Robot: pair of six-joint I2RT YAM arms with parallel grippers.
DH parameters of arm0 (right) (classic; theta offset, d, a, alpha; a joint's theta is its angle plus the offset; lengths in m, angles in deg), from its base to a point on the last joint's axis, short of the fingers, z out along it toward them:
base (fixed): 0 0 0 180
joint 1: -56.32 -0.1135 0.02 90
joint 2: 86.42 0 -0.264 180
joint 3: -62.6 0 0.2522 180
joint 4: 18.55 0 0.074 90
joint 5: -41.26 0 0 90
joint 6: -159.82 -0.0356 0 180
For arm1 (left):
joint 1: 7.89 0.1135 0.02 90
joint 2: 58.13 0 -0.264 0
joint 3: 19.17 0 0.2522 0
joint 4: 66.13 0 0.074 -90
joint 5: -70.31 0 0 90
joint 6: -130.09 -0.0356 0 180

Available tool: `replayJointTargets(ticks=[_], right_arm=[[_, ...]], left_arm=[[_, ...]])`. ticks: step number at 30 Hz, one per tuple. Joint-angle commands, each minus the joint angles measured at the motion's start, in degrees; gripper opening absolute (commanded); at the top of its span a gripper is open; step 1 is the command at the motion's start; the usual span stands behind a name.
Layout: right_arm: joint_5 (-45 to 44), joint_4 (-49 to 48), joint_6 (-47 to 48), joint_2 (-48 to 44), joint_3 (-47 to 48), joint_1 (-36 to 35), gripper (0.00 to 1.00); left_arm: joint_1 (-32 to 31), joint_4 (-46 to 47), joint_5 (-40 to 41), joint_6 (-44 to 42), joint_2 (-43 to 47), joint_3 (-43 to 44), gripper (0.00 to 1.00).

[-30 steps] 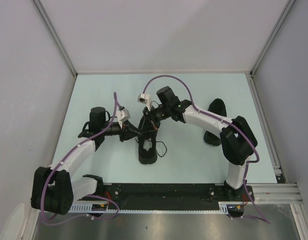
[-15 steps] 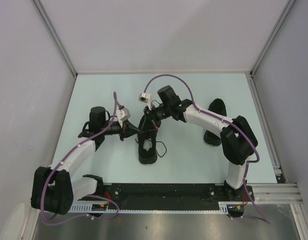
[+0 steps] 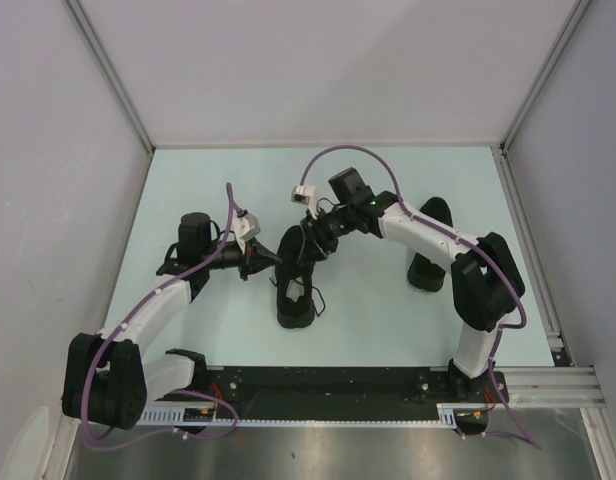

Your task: Tie the shoes

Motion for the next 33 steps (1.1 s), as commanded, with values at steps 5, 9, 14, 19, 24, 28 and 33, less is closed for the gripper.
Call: replayJointTargets(ticks=[5, 9, 14, 19, 24, 28, 33], right_arm=[[-3.7, 9.1, 8.9, -7.7, -6.9, 1.0, 0.46], [-2.5, 5.8, 5.0, -8.1, -11.1, 0.3, 0.46], [-3.1, 1.7, 2.2, -9.5, -15.2, -1.7, 0.46], [-4.2, -1.9, 0.3, -8.9, -16.0, -2.8, 0.46], [-5.7, -4.4, -1.6, -7.6, -16.2, -2.5, 0.26], [-5.7, -4.9, -2.6, -8.3, -16.3, -1.5, 0.0], [-5.3, -4.5, -3.2, -9.3, -16.6, -0.7, 0.0]], left_arm=[[0.0, 1.6, -0.9, -0.4, 1.2, 0.7, 0.0], [0.0, 1.2, -0.8, -0.5, 1.3, 0.4, 0.0], [0.0, 1.0, -0.8, -0.5, 1.3, 0.6, 0.0], [0.0, 1.0, -0.6, -0.4, 1.5, 0.4, 0.0], [0.2, 2.0, -0.9, 2.0, 1.9, 0.7, 0.0], [0.7, 2.2, -1.7, 4.2, 2.9, 1.6, 0.0], [1.2, 2.9, -1.6, 6.7, 4.3, 1.9, 0.0]])
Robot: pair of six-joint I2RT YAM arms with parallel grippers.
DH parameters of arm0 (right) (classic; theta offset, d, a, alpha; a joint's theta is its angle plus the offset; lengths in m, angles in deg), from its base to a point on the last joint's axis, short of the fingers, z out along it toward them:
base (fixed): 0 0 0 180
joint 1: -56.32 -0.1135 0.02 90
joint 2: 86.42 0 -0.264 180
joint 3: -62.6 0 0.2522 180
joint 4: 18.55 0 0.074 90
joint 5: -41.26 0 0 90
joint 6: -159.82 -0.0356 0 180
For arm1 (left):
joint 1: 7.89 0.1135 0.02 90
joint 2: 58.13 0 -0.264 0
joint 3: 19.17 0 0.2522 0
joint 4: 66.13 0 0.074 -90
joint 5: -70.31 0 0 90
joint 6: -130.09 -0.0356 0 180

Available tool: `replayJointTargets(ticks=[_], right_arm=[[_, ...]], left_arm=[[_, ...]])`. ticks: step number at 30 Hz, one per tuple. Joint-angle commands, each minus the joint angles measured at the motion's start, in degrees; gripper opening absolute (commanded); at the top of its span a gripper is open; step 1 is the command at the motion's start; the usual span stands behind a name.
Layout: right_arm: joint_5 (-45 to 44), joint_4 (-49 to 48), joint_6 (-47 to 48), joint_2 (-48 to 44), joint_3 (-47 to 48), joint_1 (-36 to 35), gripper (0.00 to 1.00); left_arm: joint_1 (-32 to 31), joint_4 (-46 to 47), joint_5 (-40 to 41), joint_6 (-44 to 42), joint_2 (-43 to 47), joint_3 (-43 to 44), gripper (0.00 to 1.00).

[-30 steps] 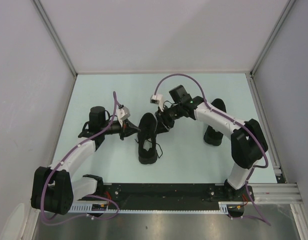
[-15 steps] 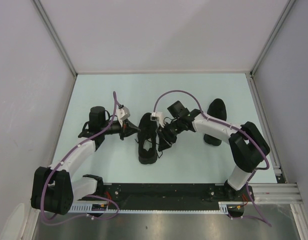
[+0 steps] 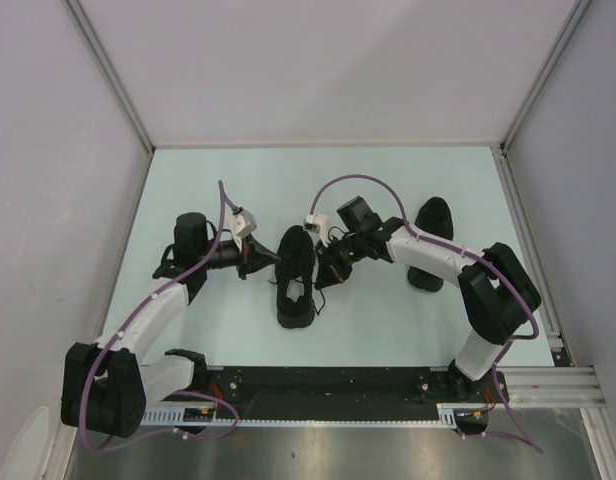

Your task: Tie the shoes

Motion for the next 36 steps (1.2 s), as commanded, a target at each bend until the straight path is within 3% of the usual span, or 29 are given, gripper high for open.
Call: replayJointTargets(ticks=[1, 11, 22, 26, 31, 36], right_arm=[[-0.1, -1.7, -1.1, -2.9, -0.5, 0.6, 0.0], [2.7, -8.6, -10.1, -4.4, -0.5, 5.1, 0.0], [6.3, -12.0, -13.4, -4.2, -0.5, 6.7, 0.0], [5.5, -8.7, -11.0, -4.0, -0.5, 6.7, 0.0], [1.2, 0.6, 0.2, -4.0, -0.7, 6.0, 0.0], [-1.5, 2.7, 4.2, -3.1, -0.8, 4.8, 0.0]], left_arm=[[0.6, 2.8, -1.7, 2.5, 2.3, 1.8, 0.0], [2.0, -10.6, 0.4, -8.9, 3.2, 0.6, 0.0], [2.2, -13.9, 2.2, -12.4, 1.8, -0.1, 0.0], [2.2, -13.2, 2.1, -11.7, 1.6, 0.0, 0.0], [2.2, -12.7, 1.6, -11.2, 1.2, 0.7, 0.0], [2.2, -12.4, 1.8, -11.4, 1.2, 0.8, 0.0]])
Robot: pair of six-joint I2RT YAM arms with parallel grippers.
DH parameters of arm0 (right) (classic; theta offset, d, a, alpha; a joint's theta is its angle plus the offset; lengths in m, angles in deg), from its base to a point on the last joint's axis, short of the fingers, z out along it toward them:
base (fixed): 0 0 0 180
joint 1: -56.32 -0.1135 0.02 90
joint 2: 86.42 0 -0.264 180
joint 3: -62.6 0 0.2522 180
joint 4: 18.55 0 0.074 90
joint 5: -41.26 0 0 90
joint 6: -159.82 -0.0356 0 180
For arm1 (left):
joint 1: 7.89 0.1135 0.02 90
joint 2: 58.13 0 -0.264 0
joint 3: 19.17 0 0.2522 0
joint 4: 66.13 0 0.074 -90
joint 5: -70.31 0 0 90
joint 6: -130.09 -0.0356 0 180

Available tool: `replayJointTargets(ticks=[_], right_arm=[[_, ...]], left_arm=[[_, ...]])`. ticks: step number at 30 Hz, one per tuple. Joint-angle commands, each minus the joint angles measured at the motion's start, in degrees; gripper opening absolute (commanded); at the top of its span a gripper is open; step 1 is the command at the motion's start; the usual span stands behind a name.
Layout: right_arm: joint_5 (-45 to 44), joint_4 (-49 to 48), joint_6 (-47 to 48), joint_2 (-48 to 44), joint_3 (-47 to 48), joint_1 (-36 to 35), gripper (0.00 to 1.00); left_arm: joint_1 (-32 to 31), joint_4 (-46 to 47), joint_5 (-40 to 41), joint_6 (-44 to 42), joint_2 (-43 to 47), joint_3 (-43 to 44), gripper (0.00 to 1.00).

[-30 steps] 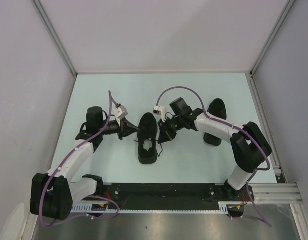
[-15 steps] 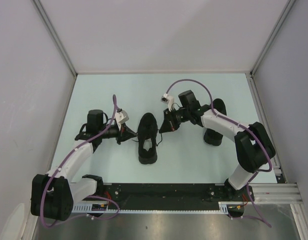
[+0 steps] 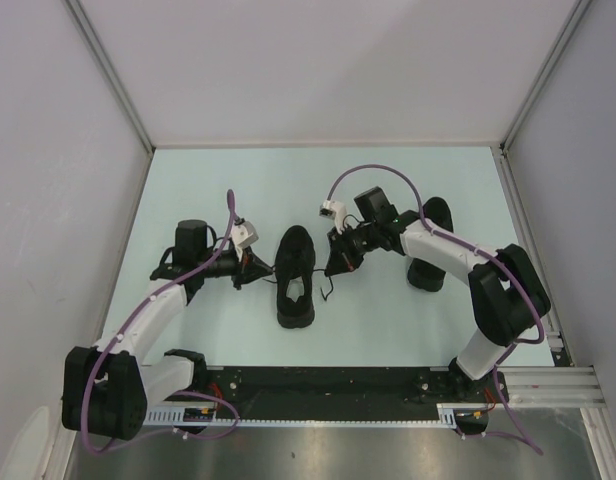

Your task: Tie the shoes

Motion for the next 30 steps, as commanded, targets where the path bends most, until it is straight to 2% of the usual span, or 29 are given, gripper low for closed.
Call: replayJointTargets(ticks=[1, 3, 6, 8, 9, 10, 15, 23, 30], right_arm=[[-3.3, 4.2, 7.3, -0.7, -0.3, -1.8, 0.0], [-3.5, 4.4, 7.9, -0.3, -0.2, -3.1, 0.02], [-4.3, 2.6, 8.2, -1.1, -0.1, -4.6, 0.27], [-5.3, 0.0, 7.8, -1.9, -0.1, -5.0, 0.35], [-5.5, -1.2, 7.6, -2.2, 0.0, -5.4, 0.44], [-5.4, -1.4, 7.6, -2.1, 0.3, -5.5, 0.46], [-6.0, -1.2, 8.5, -1.6, 1.7, -7.5, 0.51], [-11.2, -0.4, 12.4, -0.3, 4.1, -9.0, 0.52], [-13.4, 4.9, 18.9, -1.0, 7.8, -9.6, 0.49]], left_arm=[[0.4, 1.3, -1.2, -1.6, 0.1, 1.0, 0.0], [0.4, 1.2, -1.3, -1.5, 0.3, 1.0, 0.0], [0.4, 0.6, -1.6, -2.4, 0.6, 1.0, 0.0], [0.4, 0.4, -1.6, -2.7, 0.4, 1.2, 0.0], [0.4, 0.1, -1.7, -2.7, 0.4, 1.3, 0.0], [0.4, 0.3, -1.8, -2.7, 0.3, 1.4, 0.0], [0.4, 0.4, -1.8, -2.7, -0.1, 1.3, 0.0], [0.4, 0.7, -1.9, -2.1, 0.0, 1.6, 0.0], [0.4, 0.5, -2.1, -2.7, -0.3, 1.6, 0.0]])
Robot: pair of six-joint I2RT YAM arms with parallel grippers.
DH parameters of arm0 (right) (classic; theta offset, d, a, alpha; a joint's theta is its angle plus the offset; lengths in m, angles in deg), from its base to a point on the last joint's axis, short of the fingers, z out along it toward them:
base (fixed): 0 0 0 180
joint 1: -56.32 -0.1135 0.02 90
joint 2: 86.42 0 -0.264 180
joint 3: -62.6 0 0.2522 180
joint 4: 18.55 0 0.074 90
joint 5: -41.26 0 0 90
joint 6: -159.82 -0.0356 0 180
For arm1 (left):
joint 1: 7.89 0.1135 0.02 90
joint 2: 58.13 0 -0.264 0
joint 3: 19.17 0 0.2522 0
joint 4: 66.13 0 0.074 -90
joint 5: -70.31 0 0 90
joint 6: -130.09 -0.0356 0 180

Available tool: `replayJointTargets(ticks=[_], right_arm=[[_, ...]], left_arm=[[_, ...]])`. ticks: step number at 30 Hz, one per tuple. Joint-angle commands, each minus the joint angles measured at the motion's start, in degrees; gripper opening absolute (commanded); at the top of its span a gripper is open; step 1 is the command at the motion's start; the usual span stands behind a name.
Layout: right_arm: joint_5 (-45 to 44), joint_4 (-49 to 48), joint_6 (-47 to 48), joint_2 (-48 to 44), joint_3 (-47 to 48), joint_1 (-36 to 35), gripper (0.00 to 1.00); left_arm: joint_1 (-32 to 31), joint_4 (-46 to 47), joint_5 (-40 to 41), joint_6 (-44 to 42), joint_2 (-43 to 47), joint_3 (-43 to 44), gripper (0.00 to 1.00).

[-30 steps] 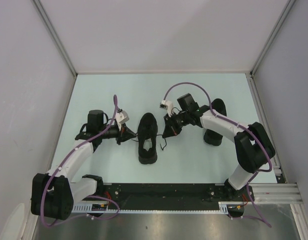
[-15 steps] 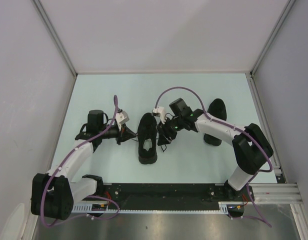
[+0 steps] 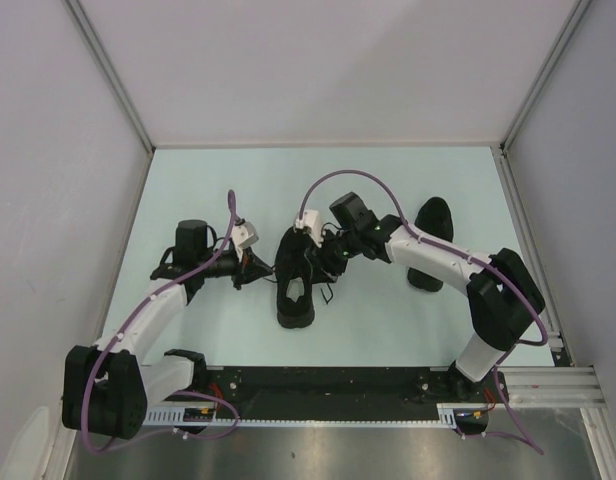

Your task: Tie the shoes

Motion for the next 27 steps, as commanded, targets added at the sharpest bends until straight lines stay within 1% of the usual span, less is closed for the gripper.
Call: replayJointTargets(ticks=[1, 4, 8, 13, 16, 17, 19, 20, 21, 24, 26, 27], right_arm=[[-1.9, 3.6, 6.5, -0.8, 4.4, -0.7, 0.48], [-1.2, 5.8, 8.0, -0.3, 5.4, -1.3, 0.45], [-0.2, 7.4, 9.1, 0.6, 5.8, -1.9, 0.45], [-1.3, 7.3, 9.7, 2.3, 5.8, -2.2, 0.43], [-1.8, 7.2, 9.8, 2.5, 5.9, -2.3, 0.33], [-2.0, 7.2, 9.7, 2.6, 5.9, -2.4, 0.25], [-2.4, 6.9, 9.4, 2.3, 5.9, -2.2, 0.15], [-2.4, 6.8, 9.3, 2.1, 5.8, -2.2, 0.05], [-2.5, 6.6, 9.0, 1.9, 5.9, -2.2, 0.0], [-1.5, 5.5, 6.5, 1.2, 5.9, -1.4, 0.0], [-1.3, 3.8, 2.4, 1.0, 5.9, 0.0, 0.0], [0.2, 2.9, 0.9, 0.9, 5.9, 1.0, 0.0]], left_arm=[[0.4, 0.6, -2.0, -1.8, -0.3, 1.6, 0.0], [0.4, 0.7, -2.0, -1.6, -0.3, 1.5, 0.0], [0.4, 0.9, -2.0, -1.5, -0.4, 1.7, 0.0], [0.4, 0.9, -2.0, -1.6, -0.8, 1.8, 0.0], [0.4, 1.0, -2.0, -1.5, -0.7, 1.8, 0.0], [0.4, 0.9, -1.9, -1.7, -0.8, 1.7, 0.0], [0.4, 1.0, -1.9, -1.6, -0.8, 1.7, 0.0], [0.4, 1.0, -2.0, -1.6, -0.7, 1.6, 0.0], [0.4, 1.0, -2.0, -1.4, -0.7, 1.5, 0.0], [0.4, 1.1, -2.0, -0.9, -0.6, 1.4, 0.0], [0.5, 1.4, -1.6, -0.1, -0.4, 1.0, 0.0], [0.6, 1.4, -1.7, 0.7, -0.3, 1.0, 0.0]])
